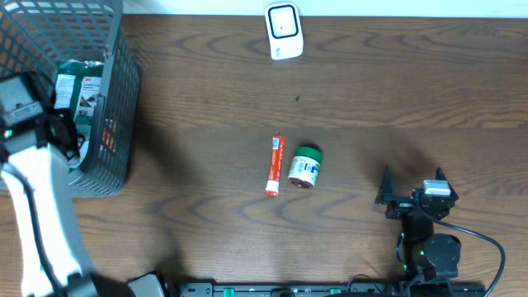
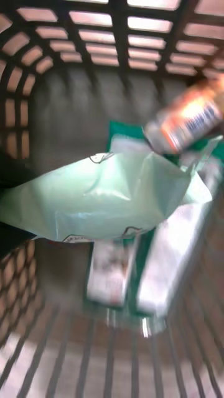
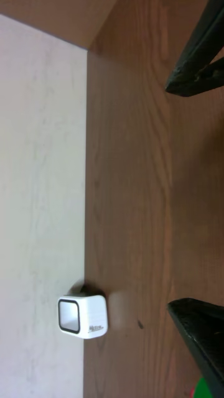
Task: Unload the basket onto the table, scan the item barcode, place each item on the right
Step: 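Grasp the pale green wipes packet with the left gripper and lift it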
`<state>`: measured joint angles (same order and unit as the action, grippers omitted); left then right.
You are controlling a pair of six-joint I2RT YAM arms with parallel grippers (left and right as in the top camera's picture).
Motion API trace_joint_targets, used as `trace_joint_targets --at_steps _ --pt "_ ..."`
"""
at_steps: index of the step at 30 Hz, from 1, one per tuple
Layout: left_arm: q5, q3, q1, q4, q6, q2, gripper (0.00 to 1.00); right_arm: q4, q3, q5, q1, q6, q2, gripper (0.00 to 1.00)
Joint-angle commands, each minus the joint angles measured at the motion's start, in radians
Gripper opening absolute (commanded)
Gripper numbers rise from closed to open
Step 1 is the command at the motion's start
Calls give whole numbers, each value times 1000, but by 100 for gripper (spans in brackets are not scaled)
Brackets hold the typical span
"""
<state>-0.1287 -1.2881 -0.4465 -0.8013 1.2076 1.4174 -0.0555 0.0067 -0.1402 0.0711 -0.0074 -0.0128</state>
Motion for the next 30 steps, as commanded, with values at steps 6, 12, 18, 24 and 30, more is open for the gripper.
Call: trace_joint_targets --at_steps 6,12,18,24,30 --pt "309 -13 3 137 -188 -246 7 -2 -1 -12 -13 14 0 99" --pt "687 -12 46 195 -510 -282 7 -2 -1 -12 -13 14 0 99" --pt "951 -12 186 174 -887 -231 7 -2 -1 -12 -13 14 0 99" --pt "1043 -11 389 129 -1015 -98 7 -2 -1 -12 -13 14 0 99" --pt "1125 -11 532 139 -1059 55 7 -2 -1 -12 -13 14 0 99"
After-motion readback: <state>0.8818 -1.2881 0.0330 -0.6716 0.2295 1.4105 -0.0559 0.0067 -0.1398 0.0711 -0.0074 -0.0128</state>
